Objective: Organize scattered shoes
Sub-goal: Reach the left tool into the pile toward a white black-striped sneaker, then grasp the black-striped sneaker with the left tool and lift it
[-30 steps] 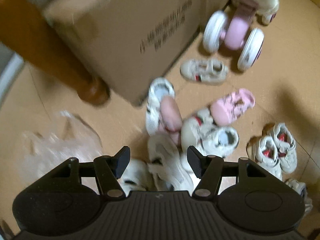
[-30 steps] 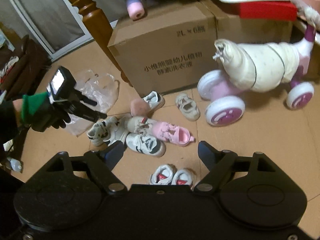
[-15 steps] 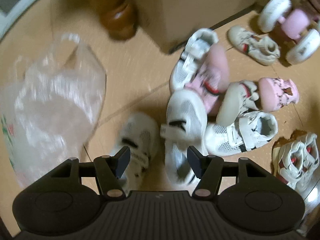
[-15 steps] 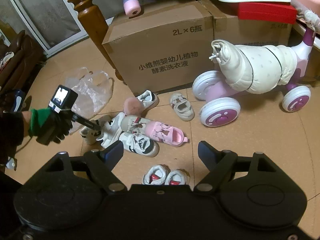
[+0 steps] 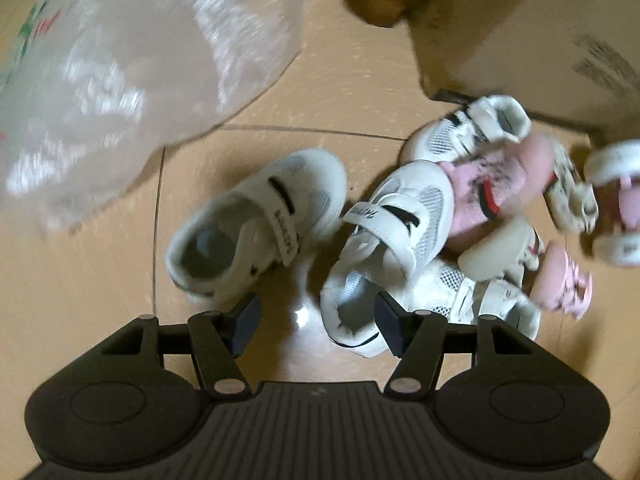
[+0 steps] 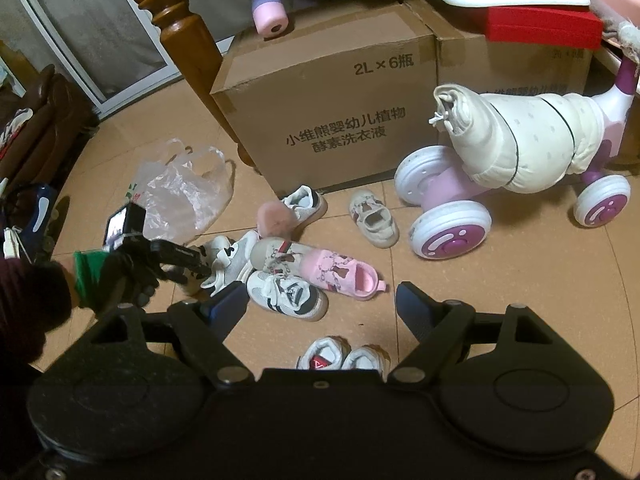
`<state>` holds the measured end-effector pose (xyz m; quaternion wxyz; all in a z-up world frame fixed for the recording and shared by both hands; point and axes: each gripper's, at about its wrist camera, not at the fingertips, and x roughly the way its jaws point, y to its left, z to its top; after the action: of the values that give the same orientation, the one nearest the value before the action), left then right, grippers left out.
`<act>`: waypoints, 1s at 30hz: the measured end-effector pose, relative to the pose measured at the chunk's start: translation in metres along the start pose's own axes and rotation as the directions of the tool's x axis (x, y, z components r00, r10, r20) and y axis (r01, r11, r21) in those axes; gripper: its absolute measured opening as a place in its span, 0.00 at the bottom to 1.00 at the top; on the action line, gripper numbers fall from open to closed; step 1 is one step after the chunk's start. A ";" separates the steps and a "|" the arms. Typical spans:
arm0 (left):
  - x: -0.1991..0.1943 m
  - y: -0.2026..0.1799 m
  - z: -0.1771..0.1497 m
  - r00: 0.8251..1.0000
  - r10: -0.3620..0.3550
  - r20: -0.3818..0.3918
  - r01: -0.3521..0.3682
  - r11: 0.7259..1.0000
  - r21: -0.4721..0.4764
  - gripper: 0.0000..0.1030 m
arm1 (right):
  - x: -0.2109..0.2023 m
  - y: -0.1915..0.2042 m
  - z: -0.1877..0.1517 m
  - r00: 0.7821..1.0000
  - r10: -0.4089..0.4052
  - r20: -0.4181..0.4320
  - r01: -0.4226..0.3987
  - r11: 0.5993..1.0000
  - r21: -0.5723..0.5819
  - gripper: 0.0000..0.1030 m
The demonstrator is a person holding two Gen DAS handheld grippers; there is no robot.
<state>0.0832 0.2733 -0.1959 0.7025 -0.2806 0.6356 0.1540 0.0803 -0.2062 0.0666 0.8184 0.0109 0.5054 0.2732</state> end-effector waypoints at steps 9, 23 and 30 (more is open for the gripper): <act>0.034 0.028 -0.035 0.977 -0.161 0.143 0.204 0.905 -0.373 0.52 | 0.006 -0.012 -0.006 0.999 -0.024 -0.026 0.024 1.000 0.019 0.81; 0.015 0.059 -0.058 0.912 -0.267 0.311 0.390 0.799 -0.458 0.51 | 0.002 -0.006 -0.005 1.000 -0.010 -0.021 0.010 1.000 0.008 0.81; 0.011 0.052 -0.061 0.945 -0.217 0.245 0.299 0.875 -0.381 0.51 | 0.004 -0.005 -0.006 1.000 -0.012 -0.024 0.013 1.000 0.010 0.81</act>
<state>0.0060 0.2775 -0.2192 0.7003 -0.4888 0.4733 0.2161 0.0793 -0.2106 0.0593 0.8140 0.0088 0.5166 0.2655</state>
